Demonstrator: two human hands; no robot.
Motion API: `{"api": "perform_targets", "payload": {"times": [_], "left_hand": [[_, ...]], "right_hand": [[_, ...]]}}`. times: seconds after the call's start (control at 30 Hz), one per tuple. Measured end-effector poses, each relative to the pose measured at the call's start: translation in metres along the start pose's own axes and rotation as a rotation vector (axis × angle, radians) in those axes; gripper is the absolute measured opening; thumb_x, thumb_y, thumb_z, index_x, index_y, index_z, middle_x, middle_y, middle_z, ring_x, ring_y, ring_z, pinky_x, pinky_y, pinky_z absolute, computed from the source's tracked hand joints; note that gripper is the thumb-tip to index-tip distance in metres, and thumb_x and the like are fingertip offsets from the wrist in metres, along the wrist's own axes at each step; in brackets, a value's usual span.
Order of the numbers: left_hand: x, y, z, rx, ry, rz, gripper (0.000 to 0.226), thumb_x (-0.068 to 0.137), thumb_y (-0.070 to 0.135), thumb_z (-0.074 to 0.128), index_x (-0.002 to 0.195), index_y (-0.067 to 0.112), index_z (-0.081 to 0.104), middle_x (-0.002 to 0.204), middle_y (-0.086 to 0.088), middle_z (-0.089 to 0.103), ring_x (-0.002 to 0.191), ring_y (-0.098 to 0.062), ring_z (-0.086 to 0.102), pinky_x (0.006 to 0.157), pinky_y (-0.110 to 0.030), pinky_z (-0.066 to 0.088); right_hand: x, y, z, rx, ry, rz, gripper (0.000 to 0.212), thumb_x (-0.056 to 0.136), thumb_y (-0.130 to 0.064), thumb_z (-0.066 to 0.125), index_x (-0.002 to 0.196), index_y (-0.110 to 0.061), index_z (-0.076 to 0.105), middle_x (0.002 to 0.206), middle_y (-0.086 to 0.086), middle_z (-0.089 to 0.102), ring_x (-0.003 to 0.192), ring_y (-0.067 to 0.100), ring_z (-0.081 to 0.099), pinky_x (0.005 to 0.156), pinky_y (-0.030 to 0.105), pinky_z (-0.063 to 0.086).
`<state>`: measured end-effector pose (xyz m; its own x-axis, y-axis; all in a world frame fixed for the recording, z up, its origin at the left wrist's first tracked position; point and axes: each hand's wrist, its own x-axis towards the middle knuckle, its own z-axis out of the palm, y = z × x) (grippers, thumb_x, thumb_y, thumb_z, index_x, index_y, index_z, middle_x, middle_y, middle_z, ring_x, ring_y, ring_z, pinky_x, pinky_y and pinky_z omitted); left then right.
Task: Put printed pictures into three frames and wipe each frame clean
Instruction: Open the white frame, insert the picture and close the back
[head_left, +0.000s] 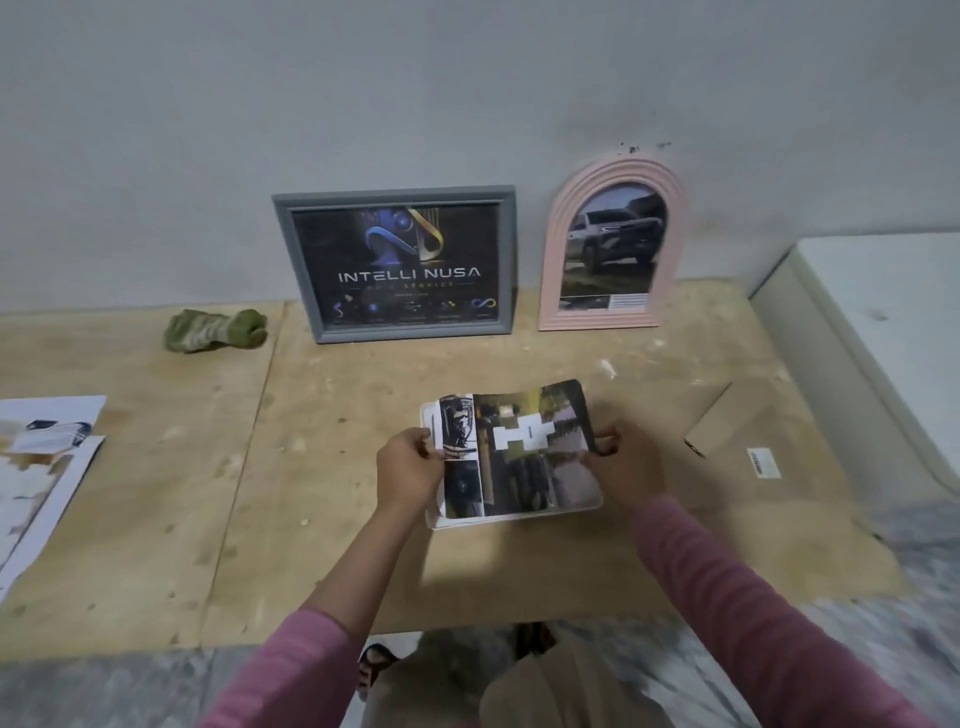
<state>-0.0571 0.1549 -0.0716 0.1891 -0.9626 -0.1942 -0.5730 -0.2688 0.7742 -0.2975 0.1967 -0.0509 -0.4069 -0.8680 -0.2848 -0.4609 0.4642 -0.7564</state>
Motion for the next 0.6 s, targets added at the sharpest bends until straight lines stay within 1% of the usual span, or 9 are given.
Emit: {"api": "perform_targets", "payload": {"times": [0.07,0.13,0.23,0.3,0.37,0.43,0.47,0.53,0.6], "left_hand": [[-0.003,-0.001,0.001,0.037,0.015,-0.002,0.018,0.079,-0.003,0.064,0.097,0.0,0.068,0.072,-0.004,0.06,0.071,-0.021,0.055,0.064,-0.017,0.033],[-0.004,-0.006,0.003,0.085,0.004,0.015,0.017,0.078,-0.001,0.063,0.095,-0.001,0.067,0.08,-0.01,0.066,0.075,-0.025,0.059,0.068,-0.023,0.037],[-0.005,-0.012,0.006,0.164,0.0,0.046,0.018,0.077,-0.001,0.061,0.094,-0.002,0.068,0.085,-0.017,0.068,0.08,-0.032,0.063,0.07,-0.03,0.045],[-0.006,-0.013,0.008,0.204,0.0,0.079,0.019,0.076,-0.003,0.059,0.093,-0.002,0.069,0.084,-0.018,0.065,0.08,-0.034,0.062,0.068,-0.03,0.043],[-0.009,-0.013,0.01,0.254,-0.024,0.117,0.025,0.077,-0.004,0.058,0.099,0.0,0.07,0.088,-0.018,0.059,0.084,-0.035,0.06,0.067,-0.028,0.039],[-0.012,-0.015,0.012,0.287,-0.054,0.16,0.036,0.078,-0.003,0.058,0.112,0.002,0.068,0.102,-0.019,0.054,0.094,-0.035,0.058,0.075,-0.028,0.042],[-0.015,-0.015,0.012,0.321,-0.06,0.185,0.039,0.078,-0.001,0.058,0.116,0.004,0.067,0.11,-0.018,0.053,0.099,-0.035,0.056,0.079,-0.03,0.044],[-0.019,-0.015,0.012,0.475,-0.061,0.219,0.042,0.079,0.006,0.057,0.119,0.015,0.067,0.124,-0.013,0.049,0.11,-0.034,0.049,0.079,-0.036,0.047],[-0.02,-0.013,0.011,0.655,-0.082,0.252,0.046,0.079,0.012,0.055,0.123,0.025,0.063,0.138,-0.007,0.045,0.117,-0.032,0.044,0.086,-0.039,0.043]], "right_hand": [[0.0,0.007,0.004,-0.046,-0.028,0.004,0.022,0.075,-0.01,0.075,0.084,-0.014,0.056,0.072,-0.005,0.056,0.07,0.015,0.055,0.055,0.017,0.038],[-0.002,0.011,0.006,-0.067,-0.064,-0.009,0.02,0.079,-0.011,0.073,0.088,-0.014,0.055,0.077,-0.004,0.057,0.07,0.012,0.053,0.052,0.012,0.033],[-0.003,0.015,0.007,-0.137,-0.082,-0.047,0.018,0.081,-0.011,0.071,0.096,-0.008,0.062,0.082,-0.005,0.055,0.079,0.017,0.055,0.054,0.011,0.031],[-0.002,0.018,0.009,-0.174,-0.096,-0.067,0.021,0.082,-0.013,0.069,0.102,-0.007,0.064,0.084,-0.008,0.051,0.088,0.02,0.056,0.067,0.018,0.038],[-0.002,0.021,0.01,-0.171,-0.121,-0.081,0.028,0.084,-0.014,0.067,0.11,-0.008,0.063,0.1,-0.002,0.052,0.099,0.022,0.054,0.083,0.022,0.038],[-0.001,0.025,0.013,-0.213,-0.131,-0.116,0.032,0.084,-0.017,0.068,0.114,-0.01,0.061,0.117,0.009,0.053,0.109,0.028,0.052,0.092,0.028,0.041],[0.0,0.028,0.014,-0.248,-0.128,-0.135,0.033,0.083,-0.019,0.068,0.115,-0.011,0.06,0.122,0.012,0.051,0.112,0.03,0.05,0.096,0.032,0.042],[0.001,0.032,0.016,-0.329,-0.117,-0.179,0.04,0.083,-0.023,0.066,0.121,-0.012,0.056,0.125,0.014,0.046,0.117,0.032,0.046,0.099,0.035,0.041],[0.001,0.037,0.018,-0.451,-0.147,-0.235,0.055,0.088,-0.032,0.057,0.138,-0.014,0.041,0.142,0.013,0.034,0.132,0.033,0.034,0.108,0.04,0.033]]}}
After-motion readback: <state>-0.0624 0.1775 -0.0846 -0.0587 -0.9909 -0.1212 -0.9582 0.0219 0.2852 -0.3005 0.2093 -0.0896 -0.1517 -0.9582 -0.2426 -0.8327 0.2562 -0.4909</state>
